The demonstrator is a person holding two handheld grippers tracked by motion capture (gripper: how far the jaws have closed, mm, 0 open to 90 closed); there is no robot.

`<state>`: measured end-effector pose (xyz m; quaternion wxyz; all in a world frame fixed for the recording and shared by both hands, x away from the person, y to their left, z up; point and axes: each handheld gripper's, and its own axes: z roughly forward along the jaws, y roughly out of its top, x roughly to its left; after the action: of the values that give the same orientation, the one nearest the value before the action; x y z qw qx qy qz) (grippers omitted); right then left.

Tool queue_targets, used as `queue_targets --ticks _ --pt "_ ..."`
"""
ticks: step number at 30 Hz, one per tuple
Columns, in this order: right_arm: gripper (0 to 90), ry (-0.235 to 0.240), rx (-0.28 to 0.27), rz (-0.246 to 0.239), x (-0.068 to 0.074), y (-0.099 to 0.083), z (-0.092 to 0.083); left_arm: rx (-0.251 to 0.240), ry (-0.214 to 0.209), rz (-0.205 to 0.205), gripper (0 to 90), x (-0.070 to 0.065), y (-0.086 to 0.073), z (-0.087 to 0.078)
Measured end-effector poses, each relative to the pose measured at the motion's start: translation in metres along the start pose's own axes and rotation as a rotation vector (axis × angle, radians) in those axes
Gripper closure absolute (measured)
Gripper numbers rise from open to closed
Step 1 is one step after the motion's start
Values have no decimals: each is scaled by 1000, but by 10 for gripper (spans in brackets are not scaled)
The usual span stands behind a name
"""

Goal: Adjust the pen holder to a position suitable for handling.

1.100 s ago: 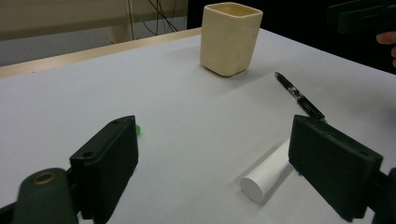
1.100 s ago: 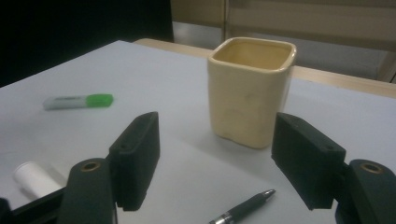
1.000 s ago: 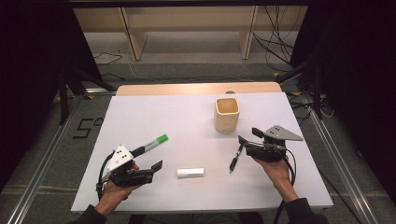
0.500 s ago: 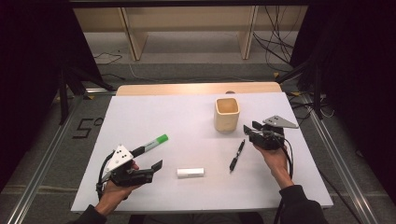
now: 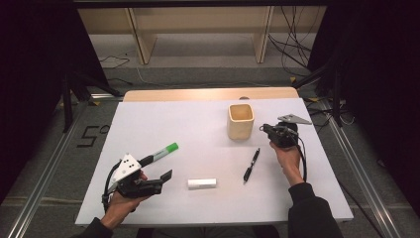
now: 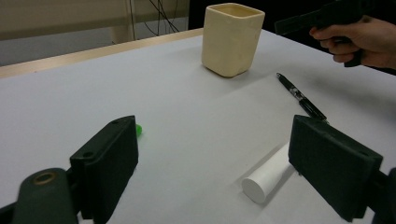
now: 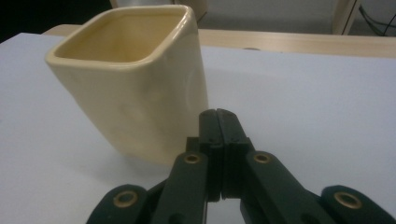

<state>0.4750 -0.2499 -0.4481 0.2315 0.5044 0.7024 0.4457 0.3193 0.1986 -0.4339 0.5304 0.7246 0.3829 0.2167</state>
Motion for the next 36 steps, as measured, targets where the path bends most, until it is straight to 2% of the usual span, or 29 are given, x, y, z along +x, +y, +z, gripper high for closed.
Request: queue_targets --ticks 5,19,33,36 --pt "900 -4 43 12 -3 0 21 1 -1 0 153 0 0 0" --pt "900 6 84 19 -3 3 44 0 -2 2 154 0 0 0" --pt "900 22 132 -37 2 6 57 3 -1 4 154 0 0 1" --pt "900 8 136 -57 3 7 58 3 0 5 154 0 0 1"
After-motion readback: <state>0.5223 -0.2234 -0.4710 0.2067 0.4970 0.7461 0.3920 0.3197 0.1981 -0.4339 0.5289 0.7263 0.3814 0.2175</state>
